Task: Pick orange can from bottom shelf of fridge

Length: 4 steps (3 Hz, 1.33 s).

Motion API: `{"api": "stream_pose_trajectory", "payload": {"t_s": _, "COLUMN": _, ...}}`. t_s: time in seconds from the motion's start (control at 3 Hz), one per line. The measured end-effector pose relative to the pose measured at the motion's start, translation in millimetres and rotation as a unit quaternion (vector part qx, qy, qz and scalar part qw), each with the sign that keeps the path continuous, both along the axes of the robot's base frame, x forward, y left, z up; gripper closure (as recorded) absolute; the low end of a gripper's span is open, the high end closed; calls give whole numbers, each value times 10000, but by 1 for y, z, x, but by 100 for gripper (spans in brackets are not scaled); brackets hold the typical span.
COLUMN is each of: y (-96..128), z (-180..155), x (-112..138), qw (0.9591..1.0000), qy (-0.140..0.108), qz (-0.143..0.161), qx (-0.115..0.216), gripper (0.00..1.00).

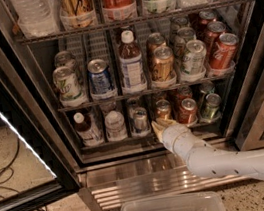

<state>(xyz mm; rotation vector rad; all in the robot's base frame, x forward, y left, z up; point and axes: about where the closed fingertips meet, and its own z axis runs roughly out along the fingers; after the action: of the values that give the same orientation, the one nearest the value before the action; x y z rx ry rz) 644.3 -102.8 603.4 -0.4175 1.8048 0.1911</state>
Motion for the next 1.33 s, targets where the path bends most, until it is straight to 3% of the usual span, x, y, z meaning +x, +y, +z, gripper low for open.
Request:
{"api": "stream_pose_trajectory", "payload": {"t_s": 0.33, "y": 3, "z": 1, "x": 1, "qw": 9999, "qy": -116, "qz": 28, "qx": -51, "gripper": 59}}
{"api": "stream_pose_trajectory", "payload": {"t_s": 0.67, "y": 14, "z": 7, "x": -14, "qw": 9997, "qy": -243, "qz": 90, "qx": -21, "gripper": 54}}
{"api": "stream_pose_trajectory", "payload": {"t_s": 1.33, "y": 43, "z": 5, "x": -61, "qw": 9994, "qy": -171, "qz": 283, "qx": 99, "gripper": 54}}
